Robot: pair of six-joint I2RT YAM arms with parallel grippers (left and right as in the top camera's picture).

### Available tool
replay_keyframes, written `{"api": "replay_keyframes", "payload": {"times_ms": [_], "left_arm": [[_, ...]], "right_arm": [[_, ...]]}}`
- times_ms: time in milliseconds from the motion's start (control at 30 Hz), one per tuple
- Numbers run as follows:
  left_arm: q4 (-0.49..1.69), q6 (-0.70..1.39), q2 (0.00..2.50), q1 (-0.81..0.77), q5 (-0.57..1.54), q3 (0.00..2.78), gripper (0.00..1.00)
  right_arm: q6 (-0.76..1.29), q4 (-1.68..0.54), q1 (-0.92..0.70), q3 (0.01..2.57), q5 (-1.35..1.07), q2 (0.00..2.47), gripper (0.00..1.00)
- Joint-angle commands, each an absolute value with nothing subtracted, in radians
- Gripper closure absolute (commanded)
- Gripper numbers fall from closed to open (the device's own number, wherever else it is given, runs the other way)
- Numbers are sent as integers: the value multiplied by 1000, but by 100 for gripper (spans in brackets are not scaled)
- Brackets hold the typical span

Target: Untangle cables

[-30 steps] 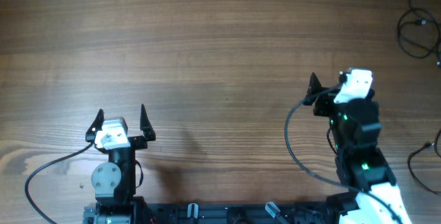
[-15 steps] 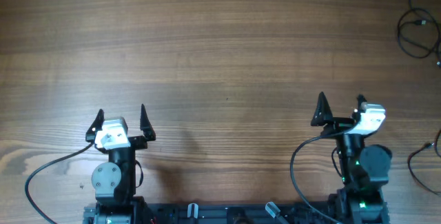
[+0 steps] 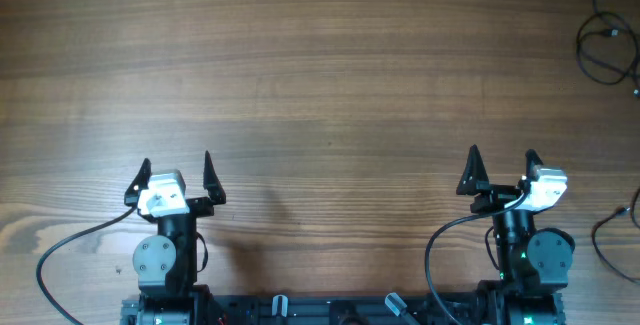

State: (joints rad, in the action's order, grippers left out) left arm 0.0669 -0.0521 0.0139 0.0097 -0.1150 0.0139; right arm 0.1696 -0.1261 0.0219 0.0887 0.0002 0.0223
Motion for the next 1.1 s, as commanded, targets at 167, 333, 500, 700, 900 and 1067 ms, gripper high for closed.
{"api": "replay_keyframes", "payload": {"times_ms": [167, 333, 500, 700, 900, 1067], "left_arm": [[64, -72, 7, 19, -121, 7, 0], [64, -71, 7, 19, -121, 7, 0], [64, -72, 7, 19, -121, 7, 0], [64, -72, 7, 19, -121, 7, 0], [64, -71, 7, 19, -121, 7, 0], [64, -72, 7, 19, -121, 7, 0]], "right_arm": [[80, -125, 28, 60, -19, 4, 0], [-27, -126, 28, 60, -35, 4, 0], [-22, -127, 28, 60, -36, 4, 0], [33, -128, 28, 60, -35, 4, 0], [57, -127, 28, 60, -35, 4, 0], [53, -127, 28, 60, -31, 4, 0]]}}
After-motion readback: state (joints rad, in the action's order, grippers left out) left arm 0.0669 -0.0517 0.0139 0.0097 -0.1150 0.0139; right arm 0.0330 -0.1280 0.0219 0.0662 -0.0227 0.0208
